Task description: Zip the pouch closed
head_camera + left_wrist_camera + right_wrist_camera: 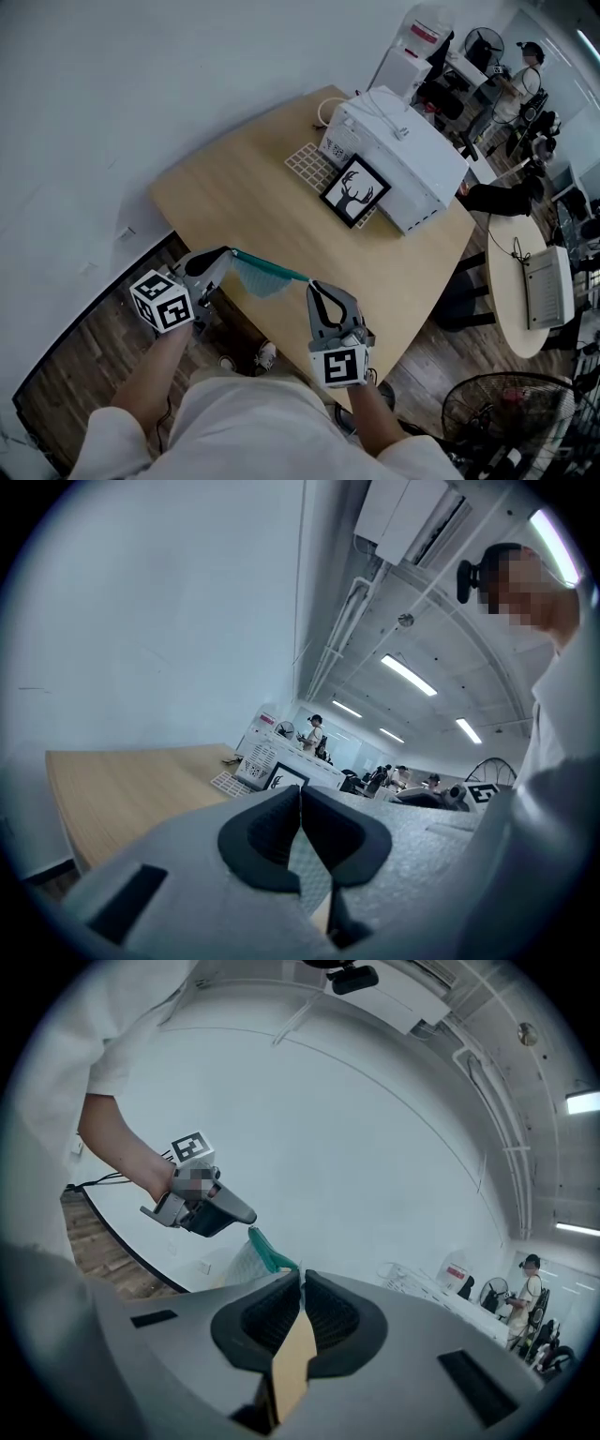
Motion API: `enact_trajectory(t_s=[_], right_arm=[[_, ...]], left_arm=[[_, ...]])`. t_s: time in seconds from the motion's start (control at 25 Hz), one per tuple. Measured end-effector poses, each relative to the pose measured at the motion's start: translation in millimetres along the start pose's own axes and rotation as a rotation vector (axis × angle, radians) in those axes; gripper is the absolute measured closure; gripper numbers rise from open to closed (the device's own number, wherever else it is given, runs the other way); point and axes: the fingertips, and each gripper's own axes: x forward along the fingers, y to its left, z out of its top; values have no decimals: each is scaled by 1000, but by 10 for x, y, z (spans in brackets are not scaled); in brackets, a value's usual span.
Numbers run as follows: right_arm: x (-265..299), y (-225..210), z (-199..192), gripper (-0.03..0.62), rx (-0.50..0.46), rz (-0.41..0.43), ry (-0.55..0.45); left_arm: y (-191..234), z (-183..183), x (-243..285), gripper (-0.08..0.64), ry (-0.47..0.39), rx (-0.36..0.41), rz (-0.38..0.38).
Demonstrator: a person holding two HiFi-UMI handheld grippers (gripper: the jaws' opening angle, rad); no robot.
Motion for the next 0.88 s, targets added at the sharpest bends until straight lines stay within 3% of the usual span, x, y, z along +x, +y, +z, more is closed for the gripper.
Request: enact_trajectory(t_s=[0.24,0.88], right_arm=[[88,-85,-235,575,83,-1,42],[485,-301,-847,574,166,15,144]], left_arm=[[55,-110,159,546,46,2,10],[397,-437,683,546,178,9,56]])
